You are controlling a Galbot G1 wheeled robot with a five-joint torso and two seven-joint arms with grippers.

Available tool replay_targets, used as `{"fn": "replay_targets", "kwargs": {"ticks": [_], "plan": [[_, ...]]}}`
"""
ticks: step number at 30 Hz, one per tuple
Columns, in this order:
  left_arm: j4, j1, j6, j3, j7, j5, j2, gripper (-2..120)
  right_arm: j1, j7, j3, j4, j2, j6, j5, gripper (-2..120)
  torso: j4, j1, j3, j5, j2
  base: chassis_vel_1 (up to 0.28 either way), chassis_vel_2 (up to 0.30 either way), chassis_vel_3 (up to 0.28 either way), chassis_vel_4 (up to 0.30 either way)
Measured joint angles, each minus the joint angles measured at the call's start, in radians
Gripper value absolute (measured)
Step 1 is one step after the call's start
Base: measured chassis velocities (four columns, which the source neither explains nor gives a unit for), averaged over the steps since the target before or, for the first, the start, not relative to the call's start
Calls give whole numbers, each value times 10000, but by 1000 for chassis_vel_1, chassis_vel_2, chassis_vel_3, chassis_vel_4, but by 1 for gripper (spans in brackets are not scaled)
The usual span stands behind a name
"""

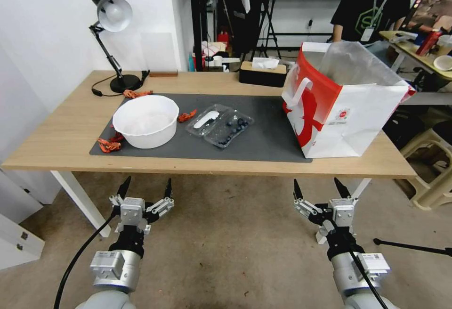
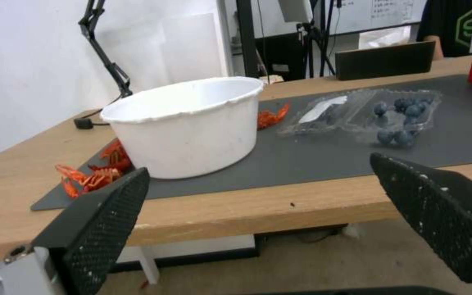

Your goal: Close the takeout container lid, then place the container into the takeout bag.

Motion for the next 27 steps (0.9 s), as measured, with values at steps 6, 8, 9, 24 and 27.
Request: {"fn": "replay_targets", "kwargs": {"ticks": [6, 8, 9, 24, 27], "plan": [[0, 0, 0, 0, 0, 0, 0, 100, 0, 0, 0, 0, 0, 0, 0, 100, 0, 0, 0, 0, 0, 0, 0, 0, 0], [0, 0, 0, 0, 0, 0, 0, 100, 0, 0, 0, 0, 0, 0, 0, 100, 0, 0, 0, 0, 0, 0, 0, 0, 0], [0, 0, 0, 0, 0, 0, 0, 100, 0, 0, 0, 0, 0, 0, 0, 100, 0, 0, 0, 0, 0, 0, 0, 0, 0], [0, 0, 0, 0, 0, 0, 0, 100, 0, 0, 0, 0, 0, 0, 0, 100, 0, 0, 0, 0, 0, 0, 0, 0, 0], [-4, -1, 5, 3, -2, -12, -1, 100, 0, 0, 0, 0, 0, 0, 0, 100, 0, 0, 0, 0, 0, 0, 0, 0, 0]]}}
